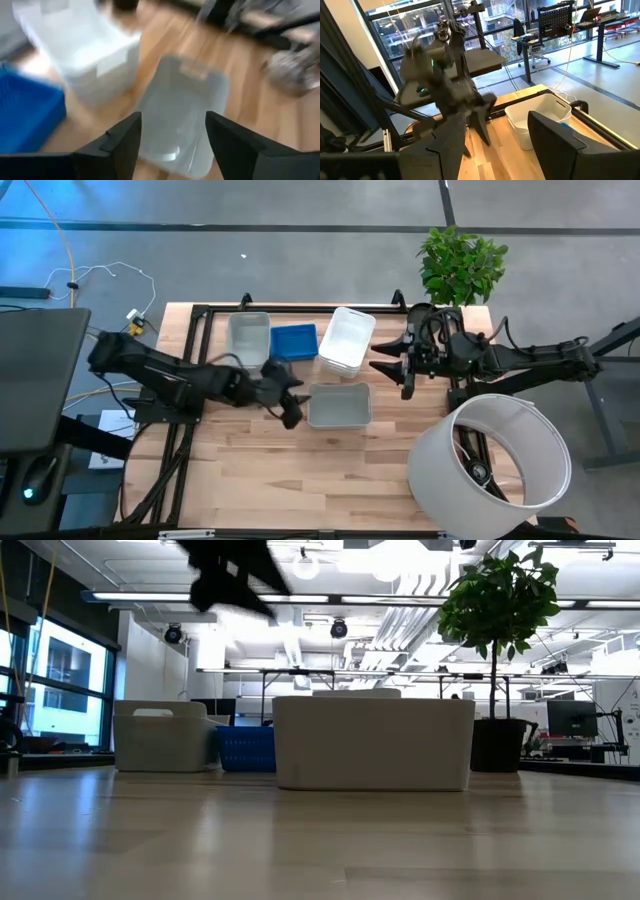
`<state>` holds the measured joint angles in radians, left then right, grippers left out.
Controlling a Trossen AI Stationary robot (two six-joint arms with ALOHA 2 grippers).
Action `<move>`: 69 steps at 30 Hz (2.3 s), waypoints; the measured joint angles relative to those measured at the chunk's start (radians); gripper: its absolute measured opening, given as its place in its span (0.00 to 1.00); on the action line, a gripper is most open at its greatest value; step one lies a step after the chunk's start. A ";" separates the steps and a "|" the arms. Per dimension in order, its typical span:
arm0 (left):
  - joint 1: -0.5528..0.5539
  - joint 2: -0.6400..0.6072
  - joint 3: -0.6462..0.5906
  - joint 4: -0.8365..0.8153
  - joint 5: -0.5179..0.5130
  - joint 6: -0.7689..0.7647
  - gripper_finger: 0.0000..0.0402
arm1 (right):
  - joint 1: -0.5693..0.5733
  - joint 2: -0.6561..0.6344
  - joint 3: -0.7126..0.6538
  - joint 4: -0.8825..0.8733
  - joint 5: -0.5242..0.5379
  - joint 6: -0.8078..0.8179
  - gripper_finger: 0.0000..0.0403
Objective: Stack baskets by color
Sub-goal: Stack the bottom gray bin on the top gray bin
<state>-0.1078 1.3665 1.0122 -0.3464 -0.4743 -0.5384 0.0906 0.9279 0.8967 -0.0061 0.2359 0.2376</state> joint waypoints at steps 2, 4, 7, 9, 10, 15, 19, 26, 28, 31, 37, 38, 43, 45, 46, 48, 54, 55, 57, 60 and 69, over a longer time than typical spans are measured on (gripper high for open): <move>0.000 0.057 0.000 -0.046 0.000 -0.112 0.53 | 0.000 0.000 0.000 -0.009 0.000 0.010 0.50; 0.002 0.109 0.000 -0.086 0.000 -0.242 0.54 | 0.000 0.000 0.000 -0.014 0.000 0.017 0.50; 0.005 0.178 0.000 -0.116 0.025 -0.433 0.54 | 0.000 0.000 0.000 -0.019 0.000 0.016 0.50; 0.006 0.214 0.000 -0.115 0.050 -0.503 0.53 | 0.000 0.000 0.000 -0.020 0.000 0.016 0.50; 0.005 0.230 0.000 -0.110 0.054 -0.529 0.53 | 0.000 0.000 0.000 -0.020 0.000 0.016 0.50; 0.005 0.289 0.000 -0.091 0.065 -0.611 0.53 | 0.000 0.000 0.000 -0.021 0.000 0.016 0.50; 0.005 0.308 0.000 -0.053 0.081 -0.637 0.53 | 0.000 0.000 0.000 -0.023 0.000 0.016 0.50; 0.021 0.311 0.000 -0.038 0.142 -0.599 0.44 | 0.000 0.001 0.000 -0.031 0.002 0.016 0.50; 0.026 0.310 0.000 -0.037 0.155 -0.592 0.35 | 0.000 0.002 0.000 -0.037 0.013 0.016 0.50; 0.030 0.309 0.001 -0.034 0.173 -0.584 0.19 | 0.000 0.002 0.000 -0.038 0.024 0.016 0.50; 0.030 0.303 0.001 -0.030 0.189 -0.553 0.03 | 0.000 0.002 0.000 -0.039 0.024 0.016 0.50; 0.029 0.303 0.001 -0.030 0.191 -0.553 0.04 | 0.000 0.002 0.000 -0.039 0.024 0.016 0.50; 0.030 0.303 0.000 -0.026 0.197 -0.535 0.01 | 0.000 0.002 0.000 -0.042 0.024 0.016 0.50; 0.031 0.303 0.000 -0.026 0.215 -0.530 0.01 | 0.000 0.002 0.000 -0.042 0.024 0.016 0.50; 0.031 0.298 0.000 -0.025 0.226 -0.523 0.01 | 0.000 0.002 0.000 -0.042 0.024 0.016 0.50; 0.034 0.269 -0.002 -0.038 0.246 -0.494 0.00 | 0.000 0.002 0.000 -0.042 0.024 0.016 0.50; 0.082 0.098 -0.001 -0.141 0.206 -0.389 0.00 | 0.000 0.002 0.000 -0.051 0.024 0.016 0.50; 0.095 0.054 -0.001 -0.182 0.184 -0.374 0.00 | 0.000 0.002 0.000 -0.052 0.024 0.016 0.50; 0.120 -0.038 -0.001 -0.234 0.129 -0.348 0.00 | 0.000 0.002 0.000 -0.057 0.024 0.017 0.50; 0.167 -0.192 -0.001 -0.298 0.037 -0.327 0.00 | 0.000 0.002 0.000 -0.059 0.024 0.023 0.50; 0.332 -0.525 0.000 -0.468 -0.163 -0.249 0.00 | 0.000 0.002 0.000 -0.059 0.026 0.024 0.50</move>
<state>0.2241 0.8417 1.0125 -0.8149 -0.6374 -0.7876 0.0902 0.9302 0.8963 -0.0650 0.2619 0.2615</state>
